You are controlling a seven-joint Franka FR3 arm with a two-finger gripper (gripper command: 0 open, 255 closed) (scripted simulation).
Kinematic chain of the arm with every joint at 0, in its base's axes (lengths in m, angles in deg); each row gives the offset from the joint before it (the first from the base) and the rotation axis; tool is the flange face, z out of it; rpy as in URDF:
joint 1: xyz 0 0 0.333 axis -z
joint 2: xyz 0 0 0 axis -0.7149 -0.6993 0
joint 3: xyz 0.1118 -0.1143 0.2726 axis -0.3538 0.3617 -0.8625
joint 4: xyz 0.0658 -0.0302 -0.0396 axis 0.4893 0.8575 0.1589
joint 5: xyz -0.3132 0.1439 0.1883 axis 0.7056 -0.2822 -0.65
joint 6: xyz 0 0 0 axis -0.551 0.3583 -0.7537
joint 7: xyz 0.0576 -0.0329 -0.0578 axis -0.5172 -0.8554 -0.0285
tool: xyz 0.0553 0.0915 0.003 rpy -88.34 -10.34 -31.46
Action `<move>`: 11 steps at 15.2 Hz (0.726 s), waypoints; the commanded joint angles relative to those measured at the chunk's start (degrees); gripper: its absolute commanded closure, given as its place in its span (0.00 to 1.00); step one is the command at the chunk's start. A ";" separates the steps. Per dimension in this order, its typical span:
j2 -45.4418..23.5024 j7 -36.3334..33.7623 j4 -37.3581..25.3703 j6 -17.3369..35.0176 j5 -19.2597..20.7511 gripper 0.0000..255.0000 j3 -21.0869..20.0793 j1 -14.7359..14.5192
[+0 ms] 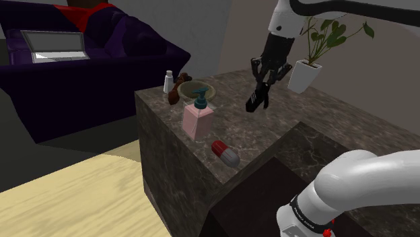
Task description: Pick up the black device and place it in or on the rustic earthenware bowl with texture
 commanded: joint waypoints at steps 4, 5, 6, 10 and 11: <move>-1.15 -0.18 -4.73 -3.60 0.17 1.00 0.09 0.10; -1.40 -0.21 -5.71 -4.32 0.21 1.00 0.12 0.13; -1.66 -0.23 -6.70 -5.05 0.25 1.00 0.14 0.15; -8.40 -2.01 -13.03 -4.58 0.26 1.00 -1.46 0.25; -10.66 -2.62 -15.24 -4.51 0.35 1.00 -2.00 0.28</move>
